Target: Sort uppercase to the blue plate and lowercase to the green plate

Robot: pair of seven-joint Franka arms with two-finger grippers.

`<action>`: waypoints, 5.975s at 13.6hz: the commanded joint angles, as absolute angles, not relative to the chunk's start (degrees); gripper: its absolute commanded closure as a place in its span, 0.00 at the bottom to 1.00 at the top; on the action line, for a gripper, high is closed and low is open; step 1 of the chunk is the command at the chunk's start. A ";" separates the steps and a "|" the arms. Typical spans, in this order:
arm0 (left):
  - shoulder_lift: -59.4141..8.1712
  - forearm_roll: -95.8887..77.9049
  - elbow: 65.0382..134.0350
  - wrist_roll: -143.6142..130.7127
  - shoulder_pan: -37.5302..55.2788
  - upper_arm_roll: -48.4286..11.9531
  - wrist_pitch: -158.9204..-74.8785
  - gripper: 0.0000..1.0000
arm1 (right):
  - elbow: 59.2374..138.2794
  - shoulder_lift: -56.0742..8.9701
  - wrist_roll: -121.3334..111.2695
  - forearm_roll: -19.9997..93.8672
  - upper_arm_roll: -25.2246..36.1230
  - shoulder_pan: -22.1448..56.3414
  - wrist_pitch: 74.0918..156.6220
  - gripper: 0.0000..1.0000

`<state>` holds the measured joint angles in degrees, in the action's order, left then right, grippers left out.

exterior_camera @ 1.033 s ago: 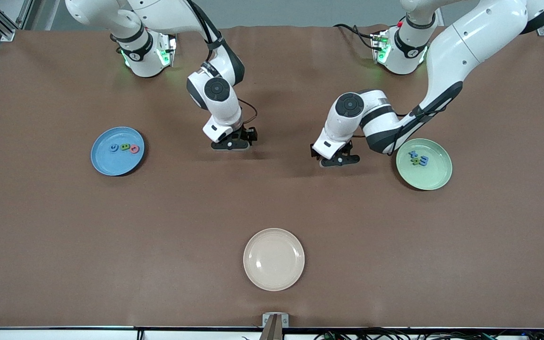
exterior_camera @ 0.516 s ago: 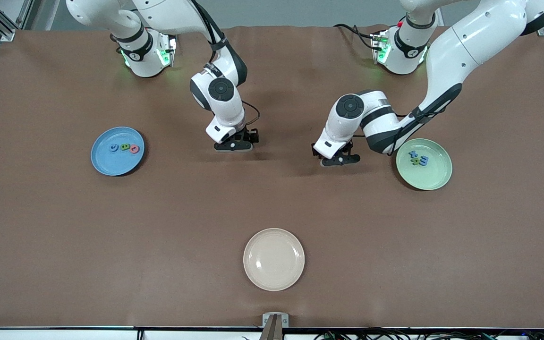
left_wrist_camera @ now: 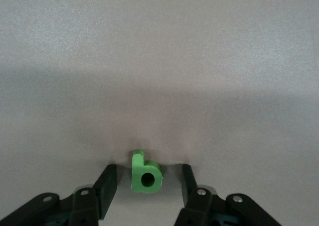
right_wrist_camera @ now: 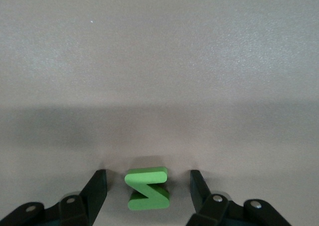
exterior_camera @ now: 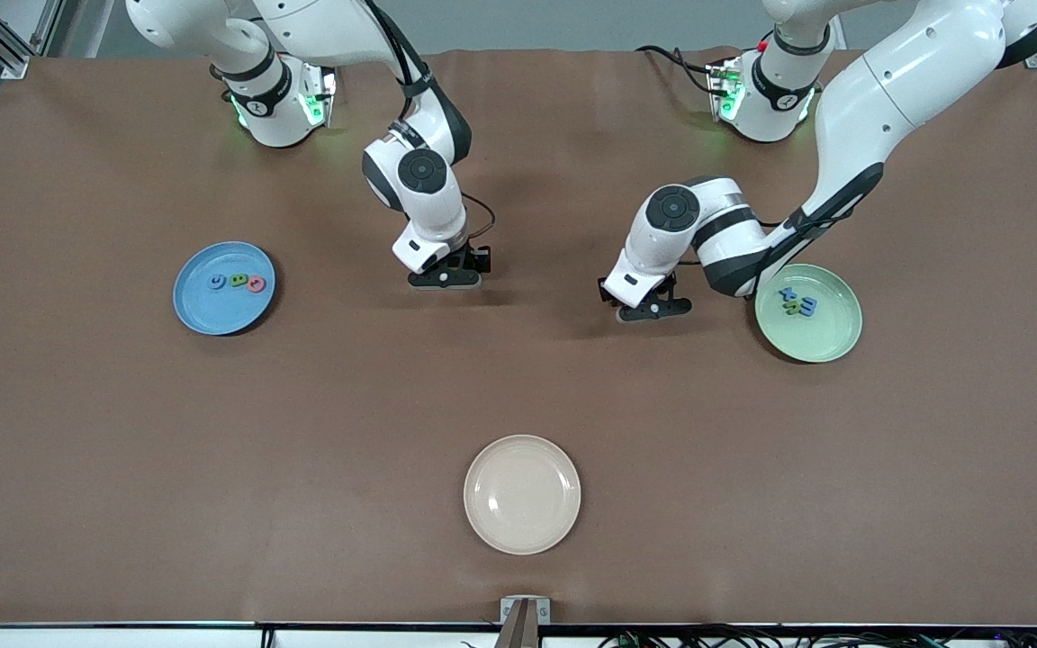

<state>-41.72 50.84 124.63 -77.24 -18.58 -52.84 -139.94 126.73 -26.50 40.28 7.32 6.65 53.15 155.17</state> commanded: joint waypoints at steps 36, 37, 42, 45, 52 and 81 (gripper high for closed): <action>-39.02 55.11 129.47 -17.41 -69.17 -67.85 -124.89 0.94 | 144.68 -8.70 -22.76 5.71 61.17 53.17 132.19 0.00; -39.11 55.19 129.11 -16.18 -69.17 -67.76 -124.89 0.94 | 143.88 -8.70 -22.42 5.71 61.17 53.52 131.58 0.00; -39.73 57.30 128.67 -14.16 -68.99 -65.66 -125.33 0.94 | 130.20 -8.96 -21.36 5.89 60.56 55.63 116.75 0.00; -39.90 57.30 128.58 -12.83 -68.99 -65.39 -125.33 0.89 | 120.09 -9.40 -13.66 5.71 60.64 58.88 107.43 0.00; -39.73 56.52 127.09 -12.30 -68.82 -65.57 -124.89 0.00 | 98.28 -10.54 -8.96 6.06 60.82 56.96 96.42 0.00; -1.60 -1.41 117.61 10.99 -56.25 -54.32 -115.84 0.00 | 85.34 -11.25 -9.41 11.16 60.48 49.05 85.26 0.00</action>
